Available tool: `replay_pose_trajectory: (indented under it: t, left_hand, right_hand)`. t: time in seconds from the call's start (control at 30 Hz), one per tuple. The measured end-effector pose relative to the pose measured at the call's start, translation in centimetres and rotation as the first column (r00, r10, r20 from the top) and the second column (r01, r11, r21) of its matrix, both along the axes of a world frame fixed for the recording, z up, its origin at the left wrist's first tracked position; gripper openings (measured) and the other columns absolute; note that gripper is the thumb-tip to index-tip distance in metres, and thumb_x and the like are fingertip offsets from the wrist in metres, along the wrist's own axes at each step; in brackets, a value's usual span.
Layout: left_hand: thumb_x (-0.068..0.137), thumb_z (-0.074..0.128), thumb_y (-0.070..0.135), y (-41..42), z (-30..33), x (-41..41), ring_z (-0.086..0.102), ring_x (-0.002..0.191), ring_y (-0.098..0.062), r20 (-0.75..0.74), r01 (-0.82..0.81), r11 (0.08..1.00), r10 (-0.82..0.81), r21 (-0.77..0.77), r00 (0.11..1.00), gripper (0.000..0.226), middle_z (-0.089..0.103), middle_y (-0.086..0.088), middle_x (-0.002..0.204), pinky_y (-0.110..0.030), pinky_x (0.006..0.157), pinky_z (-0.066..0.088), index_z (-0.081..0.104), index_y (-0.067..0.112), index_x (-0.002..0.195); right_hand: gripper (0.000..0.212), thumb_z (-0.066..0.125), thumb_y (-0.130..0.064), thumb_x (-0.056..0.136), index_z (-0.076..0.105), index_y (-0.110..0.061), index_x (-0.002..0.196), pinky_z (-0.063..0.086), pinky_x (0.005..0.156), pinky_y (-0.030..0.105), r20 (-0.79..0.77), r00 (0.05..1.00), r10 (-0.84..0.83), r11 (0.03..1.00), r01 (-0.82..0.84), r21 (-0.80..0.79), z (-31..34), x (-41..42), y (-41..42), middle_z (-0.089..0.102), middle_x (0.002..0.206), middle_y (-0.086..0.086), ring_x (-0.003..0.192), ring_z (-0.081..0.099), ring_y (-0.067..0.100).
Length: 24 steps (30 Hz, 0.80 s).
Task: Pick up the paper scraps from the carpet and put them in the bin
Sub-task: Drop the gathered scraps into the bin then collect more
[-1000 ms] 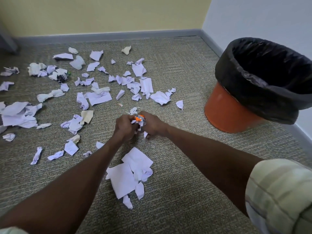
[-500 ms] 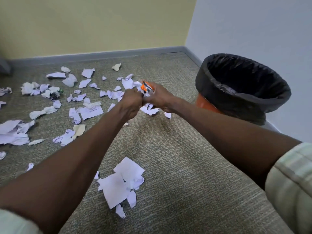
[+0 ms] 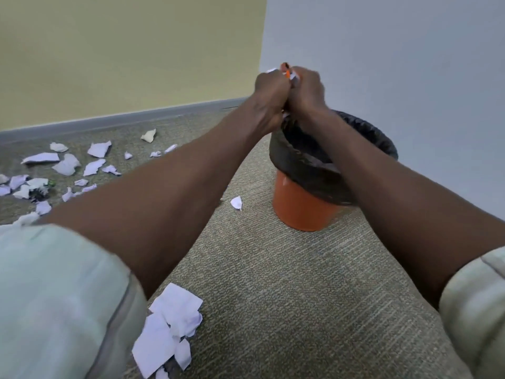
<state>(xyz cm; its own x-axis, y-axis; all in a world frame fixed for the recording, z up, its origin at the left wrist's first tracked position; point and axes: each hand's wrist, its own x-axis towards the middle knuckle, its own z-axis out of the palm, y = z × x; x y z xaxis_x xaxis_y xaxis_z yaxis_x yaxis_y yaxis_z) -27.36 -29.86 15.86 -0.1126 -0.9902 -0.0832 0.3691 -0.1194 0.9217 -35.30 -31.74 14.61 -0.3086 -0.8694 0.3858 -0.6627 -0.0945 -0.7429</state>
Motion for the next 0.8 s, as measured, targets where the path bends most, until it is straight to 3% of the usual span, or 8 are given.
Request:
replay_pose_trajectory:
  t: [0.13, 0.2, 0.3, 0.37, 0.43, 0.57, 0.67, 0.8]
  left_hand:
    - [0.092, 0.045, -0.003, -0.2, 0.8, -3.1, 0.045, 0.046, -0.019, 0.128, 0.126, 0.992, -0.123, -0.013, 0.984, 0.016, 0.046, -0.014, 0.062, -0.023, 0.049, 0.037, 0.055, 0.002, 0.082]
    - [0.096, 0.039, 0.001, -0.2, -0.2, -3.7, 0.048, 0.051, -0.022, 0.227, 0.205, 0.979, -0.199, -0.002, 0.953, 0.018, 0.048, -0.016, 0.067, -0.027, 0.045, 0.043, 0.053, 0.004, 0.084]
    - [0.098, 0.032, 0.003, 0.3, -2.8, -2.3, 0.062, 0.071, -0.032, 0.274, 0.247, 0.967, -0.256, 0.067, 0.927, 0.025, 0.058, -0.019, 0.084, -0.039, 0.063, 0.06, 0.054, -0.004, 0.109]
    - [0.1, 0.03, 0.003, 0.4, -4.9, -0.1, 0.065, 0.08, -0.032, 0.256, 0.222, 0.97, -0.242, 0.103, 0.936, 0.034, 0.06, -0.016, 0.09, -0.043, 0.077, 0.058, 0.05, -0.007, 0.126]
    - [0.101, 0.031, 0.005, 0.3, -7.2, 2.7, 0.067, 0.088, -0.028, 0.217, 0.156, 0.978, -0.185, 0.141, 0.959, 0.037, 0.061, -0.013, 0.106, -0.043, 0.083, 0.058, 0.043, -0.004, 0.135]
    - [0.102, 0.036, 0.01, 0.2, -10.7, 8.4, 0.067, 0.094, -0.022, 0.194, -0.036, 0.981, -0.001, 0.191, 0.981, 0.03, 0.062, -0.009, 0.119, -0.032, 0.074, 0.056, 0.053, 0.008, 0.126]
    - [0.101, 0.036, 0.012, 1.1, -13.0, 11.9, 0.063, 0.081, -0.015, 0.224, -0.079, 0.969, 0.025, 0.234, 0.974, 0.033, 0.065, -0.001, 0.102, -0.028, 0.068, 0.051, 0.056, 0.012, 0.127]
    - [0.101, 0.044, 0.019, 3.3, -16.6, 15.9, 0.061, 0.085, -0.016, 0.381, -0.073, 0.957, -0.041, 0.279, 0.924, 0.024, 0.066, 0.0, 0.106, -0.028, 0.071, 0.046, 0.059, 0.018, 0.119]
  right_hand:
    - [0.03, 0.062, -0.027, 0.086, 0.05, -0.017, 0.06, 0.038, 0.047, 0.011, -0.084, 0.984, -0.159, 0.987, 0.161, 0.014, 0.9, -5.7, -0.1, 0.055, 0.056, -0.002, 0.051, 0.058, 0.002]
    - [0.016, 0.07, -0.032, 0.083, 0.064, -0.017, 0.087, 0.052, 0.062, 0.012, -0.022, 0.984, -0.176, 0.974, 0.178, 0.141, -1.1, -8.1, -0.1, 0.068, 0.071, 0.001, 0.063, 0.069, 0.005]
    - [0.097, 0.08, -0.034, 0.077, 0.022, -0.011, 0.151, 0.048, 0.098, 0.04, 0.005, 0.987, -0.159, 0.864, 0.137, 0.484, -4.2, -9.7, 0.2, 0.05, 0.14, 0.015, 0.124, 0.053, 0.031]
    - [0.121, 0.08, -0.033, 0.078, -0.011, -0.009, 0.153, 0.046, 0.101, 0.051, 0.042, 0.989, -0.145, 0.785, 0.089, 0.613, -5.0, -9.7, 0.2, 0.037, 0.149, 0.021, 0.128, 0.047, 0.038]
    - [0.11, 0.08, -0.029, 0.078, 0.001, -0.005, 0.152, 0.054, 0.084, 0.053, 0.076, 0.983, -0.166, 0.787, 0.085, 0.612, -5.0, -9.4, -0.3, 0.047, 0.134, 0.027, 0.108, 0.06, 0.04]
    - [0.028, 0.068, -0.02, 0.078, 0.059, -0.004, 0.099, 0.047, 0.068, 0.032, -0.115, 0.981, -0.159, 0.927, 0.188, 0.326, -4.1, -7.7, -1.4, 0.063, 0.095, 0.017, 0.092, 0.064, 0.029]
    - [0.03, 0.062, -0.017, 0.083, 0.067, -0.002, 0.108, 0.046, 0.088, 0.029, -0.203, 0.974, -0.106, 0.981, 0.135, 0.136, -3.8, -5.3, -2.0, 0.067, 0.112, 0.014, 0.108, 0.061, 0.026]
    - [0.023, 0.062, -0.017, 0.082, 0.072, -0.009, 0.101, 0.045, 0.079, 0.021, -0.293, 0.949, 0.117, 0.993, -0.105, 0.059, -4.3, -0.5, -1.9, 0.071, 0.103, 0.006, 0.093, 0.063, 0.015]
